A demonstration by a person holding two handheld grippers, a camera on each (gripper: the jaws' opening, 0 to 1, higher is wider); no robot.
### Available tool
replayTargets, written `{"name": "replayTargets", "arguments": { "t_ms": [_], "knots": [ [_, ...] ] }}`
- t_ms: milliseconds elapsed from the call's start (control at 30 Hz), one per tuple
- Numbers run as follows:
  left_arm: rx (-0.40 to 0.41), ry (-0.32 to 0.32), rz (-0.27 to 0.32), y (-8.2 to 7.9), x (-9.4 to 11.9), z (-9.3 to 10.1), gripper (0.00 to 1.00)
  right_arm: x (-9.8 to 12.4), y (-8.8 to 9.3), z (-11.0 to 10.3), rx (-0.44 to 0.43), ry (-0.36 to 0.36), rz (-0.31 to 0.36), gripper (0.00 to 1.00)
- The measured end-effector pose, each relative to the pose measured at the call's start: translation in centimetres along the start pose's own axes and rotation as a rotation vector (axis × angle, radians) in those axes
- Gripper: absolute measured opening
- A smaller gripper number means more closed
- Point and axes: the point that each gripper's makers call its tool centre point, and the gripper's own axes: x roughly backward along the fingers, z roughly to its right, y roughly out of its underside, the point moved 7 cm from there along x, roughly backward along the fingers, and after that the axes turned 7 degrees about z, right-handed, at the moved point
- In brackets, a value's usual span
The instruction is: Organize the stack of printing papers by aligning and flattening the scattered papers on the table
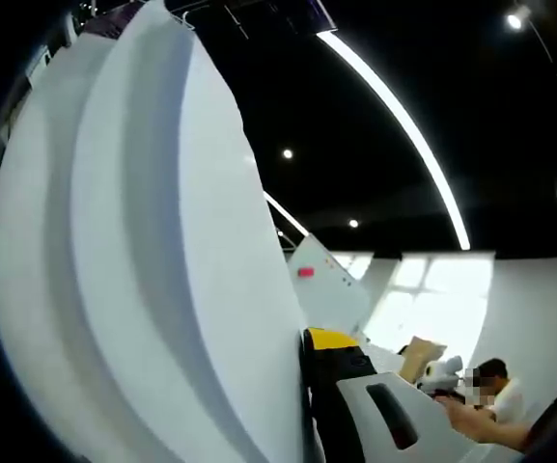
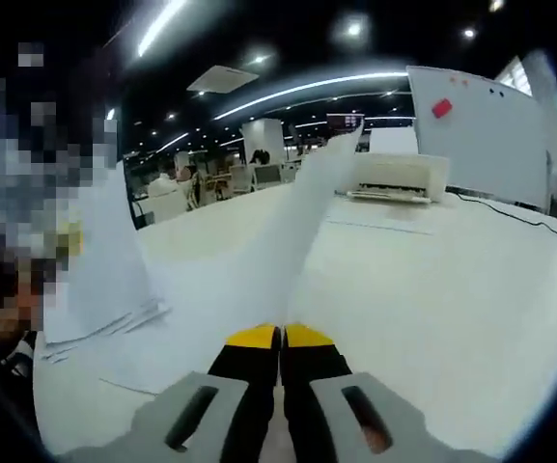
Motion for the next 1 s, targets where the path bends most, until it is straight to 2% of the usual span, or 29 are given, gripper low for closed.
{"name": "replayTargets", "arguments": {
  "t_ms": [33,367,800,1000],
  "knots": [
    [0.0,0.0,0.0,0.0,0.0,0.0,0.08,0.4,-0.7,0.4,-0.009,0.001,0.024,0.0],
    [0.0,-0.001,0.001,0.0,0.0,0.0,0.08,1.5,-3.5,0.3,0.002,0.008,0.103,0.0],
    [0.003,0.0,0.003,0.0,0.0,0.0,0.08,3.5,-7.9,-1.1,0.083,0.019,0.21,0.0],
    [0.004,0.0,0.003,0.0,0.0,-0.1,0.08,4.3,-9.4,-1.8,0.134,0.015,0.229,0.0]
  ]
}}
